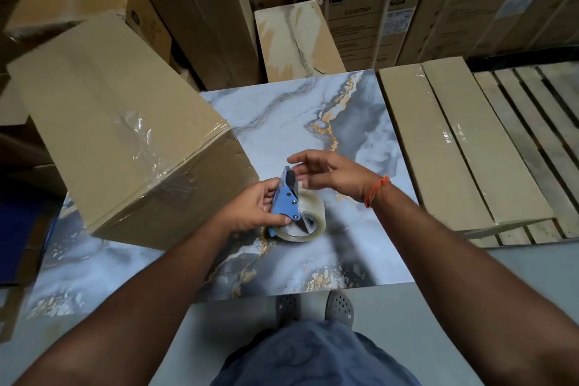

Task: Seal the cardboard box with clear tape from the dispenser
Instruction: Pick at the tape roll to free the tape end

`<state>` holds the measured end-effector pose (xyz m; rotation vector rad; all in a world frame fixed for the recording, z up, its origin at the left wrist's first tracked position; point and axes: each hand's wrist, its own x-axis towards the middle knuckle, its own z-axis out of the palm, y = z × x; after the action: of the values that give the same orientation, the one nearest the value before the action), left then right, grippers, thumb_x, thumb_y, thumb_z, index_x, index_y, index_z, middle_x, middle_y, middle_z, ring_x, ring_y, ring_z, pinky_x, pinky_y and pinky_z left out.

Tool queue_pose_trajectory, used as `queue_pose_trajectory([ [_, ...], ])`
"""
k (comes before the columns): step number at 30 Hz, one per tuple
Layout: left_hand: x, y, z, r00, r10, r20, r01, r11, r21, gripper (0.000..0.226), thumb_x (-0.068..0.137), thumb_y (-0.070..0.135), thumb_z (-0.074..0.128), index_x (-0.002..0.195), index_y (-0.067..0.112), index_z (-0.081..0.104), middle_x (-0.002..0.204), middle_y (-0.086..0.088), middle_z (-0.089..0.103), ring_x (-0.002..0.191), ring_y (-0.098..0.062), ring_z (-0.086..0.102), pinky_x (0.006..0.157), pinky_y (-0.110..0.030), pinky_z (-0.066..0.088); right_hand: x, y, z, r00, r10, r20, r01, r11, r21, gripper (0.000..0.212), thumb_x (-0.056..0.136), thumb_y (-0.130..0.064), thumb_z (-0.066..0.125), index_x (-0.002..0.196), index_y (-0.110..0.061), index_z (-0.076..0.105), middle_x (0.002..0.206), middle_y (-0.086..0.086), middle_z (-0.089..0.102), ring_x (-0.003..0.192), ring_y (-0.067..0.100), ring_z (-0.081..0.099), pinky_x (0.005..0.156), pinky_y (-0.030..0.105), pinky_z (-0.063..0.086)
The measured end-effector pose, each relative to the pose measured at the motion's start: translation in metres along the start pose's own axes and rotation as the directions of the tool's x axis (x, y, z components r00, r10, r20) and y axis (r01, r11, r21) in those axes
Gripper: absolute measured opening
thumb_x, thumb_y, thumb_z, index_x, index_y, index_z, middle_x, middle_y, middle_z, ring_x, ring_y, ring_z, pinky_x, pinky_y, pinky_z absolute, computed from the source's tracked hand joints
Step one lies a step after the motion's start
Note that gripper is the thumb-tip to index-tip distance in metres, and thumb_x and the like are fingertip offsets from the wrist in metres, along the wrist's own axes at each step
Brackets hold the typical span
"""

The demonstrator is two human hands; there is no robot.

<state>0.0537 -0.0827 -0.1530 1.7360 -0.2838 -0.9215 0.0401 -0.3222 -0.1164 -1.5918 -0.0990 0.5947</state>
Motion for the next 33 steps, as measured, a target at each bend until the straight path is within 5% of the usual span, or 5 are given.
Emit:
queue_pose_trajectory([
  [4,-0.004,-0.001,0.000,1.000,0.009,-0.017,-0.009,1.000,-0.004,0.059,0.075,-0.014,0.081,0.127,0.003,0.058,0.113,-0.004,0.073,0.106,-0.016,0.072,0.093,-0.028,0.058,0.001,0.008,0.001,0.998,0.064,0.027,-0.064,0.998,0.012,0.054,0.086,0.009,0.059,0.137,-0.007,0.053,0.108,0.007,0.070,0.111,0.024,0.060,0.109,0.052,0.042],
  [10,-0.006,0.000,-0.002,1.000,0.002,-0.008,-0.002,1.000,0.013,0.055,0.075,-0.016,0.080,0.122,0.005,0.060,0.107,-0.002,0.073,0.099,-0.011,0.072,0.088,-0.024,0.058,-0.003,0.006,0.002,1.000,-0.016,0.011,0.017,0.999,-0.044,0.045,0.090,0.015,0.057,0.129,-0.008,0.060,0.106,0.017,0.069,0.099,0.017,0.065,0.094,0.024,0.052],
  [17,-0.003,0.004,0.000,0.999,-0.004,0.041,0.002,0.998,0.056,0.060,0.074,-0.014,0.082,0.128,-0.003,0.057,0.103,0.005,0.072,0.099,-0.009,0.070,0.090,-0.024,0.057,-0.007,0.005,0.000,0.998,-0.040,-0.048,0.040,0.999,0.004,0.028,0.085,-0.011,0.069,0.112,-0.017,0.073,0.098,0.004,0.071,0.088,0.014,0.058,0.066,0.021,0.039],
  [21,-0.004,0.004,0.001,0.998,-0.012,0.063,0.009,0.998,0.055,0.060,0.074,-0.011,0.083,0.128,0.001,0.058,0.111,-0.001,0.072,0.107,-0.017,0.069,0.100,-0.035,0.056,-0.006,0.005,-0.001,0.996,-0.070,-0.055,0.070,0.997,0.009,0.030,0.090,0.000,0.066,0.116,-0.014,0.071,0.097,-0.003,0.071,0.085,0.001,0.062,0.066,0.018,0.041],
  [33,-0.011,0.003,0.000,0.999,-0.006,0.040,0.005,1.000,0.031,0.063,0.072,-0.006,0.085,0.129,-0.001,0.058,0.117,-0.013,0.070,0.111,-0.024,0.069,0.103,-0.042,0.055,-0.006,0.001,0.004,0.991,-0.114,-0.067,0.116,0.993,0.031,0.014,0.089,0.005,0.069,0.102,0.000,0.070,0.091,0.013,0.070,0.075,0.005,0.065,0.066,0.013,0.048],
])
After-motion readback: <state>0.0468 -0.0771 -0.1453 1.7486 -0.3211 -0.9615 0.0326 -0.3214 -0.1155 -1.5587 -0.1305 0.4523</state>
